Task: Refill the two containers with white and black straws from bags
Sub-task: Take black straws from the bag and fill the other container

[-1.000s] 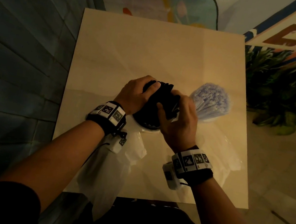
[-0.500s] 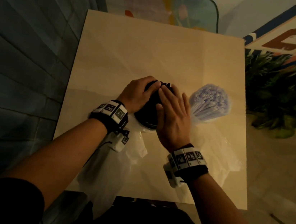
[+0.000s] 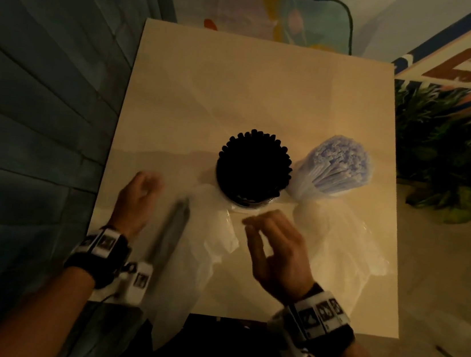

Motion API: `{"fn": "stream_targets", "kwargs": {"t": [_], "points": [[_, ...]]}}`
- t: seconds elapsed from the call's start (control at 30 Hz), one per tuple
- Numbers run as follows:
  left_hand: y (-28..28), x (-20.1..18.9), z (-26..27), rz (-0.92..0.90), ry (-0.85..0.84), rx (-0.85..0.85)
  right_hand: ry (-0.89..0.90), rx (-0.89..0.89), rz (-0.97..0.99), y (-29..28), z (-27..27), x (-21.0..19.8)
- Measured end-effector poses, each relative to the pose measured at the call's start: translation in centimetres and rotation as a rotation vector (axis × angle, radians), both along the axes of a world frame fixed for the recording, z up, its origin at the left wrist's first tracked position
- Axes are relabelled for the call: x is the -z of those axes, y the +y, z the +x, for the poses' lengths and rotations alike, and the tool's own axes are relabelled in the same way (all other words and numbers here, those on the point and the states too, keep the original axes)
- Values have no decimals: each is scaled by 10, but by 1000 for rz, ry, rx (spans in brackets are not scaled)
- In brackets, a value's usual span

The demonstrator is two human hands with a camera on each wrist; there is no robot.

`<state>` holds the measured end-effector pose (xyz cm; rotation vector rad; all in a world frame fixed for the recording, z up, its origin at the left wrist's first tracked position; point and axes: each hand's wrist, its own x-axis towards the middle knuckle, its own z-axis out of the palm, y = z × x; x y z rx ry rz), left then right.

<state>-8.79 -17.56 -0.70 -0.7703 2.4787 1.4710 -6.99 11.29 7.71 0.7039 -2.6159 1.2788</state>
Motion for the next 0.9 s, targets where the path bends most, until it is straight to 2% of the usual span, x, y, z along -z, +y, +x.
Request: {"fn": "stream_targets", "kwargs": {"t": [0.1, 0.2, 0.27, 0.33, 0.5, 0.6, 0.7, 0.8, 0.9], "points": [[-7, 19, 44, 57, -221, 24, -272, 14, 111, -2, 17, 33], [0, 27, 60, 97, -318, 103, -572, 157, 181, -14, 13, 63], [8, 31, 61, 74, -376, 189, -762, 237, 117, -24, 5, 80], [14, 39, 60, 59, -403, 245, -908, 203, 34, -33, -3, 92], [14, 59, 72, 141, -463, 258, -1099, -15, 132, -51, -10, 102], [26, 45, 76, 223, -449, 231, -1150, -56, 214, -60, -7, 103], [40, 30, 81, 263, -397, 282, -1143, -119, 240, -70, 2, 105], [47, 22, 80, 285, -375, 304, -1162, -117, 221, -78, 9, 103], [43, 16, 73, 264, -381, 336, -1159, -36, 179, -83, 15, 104]]}}
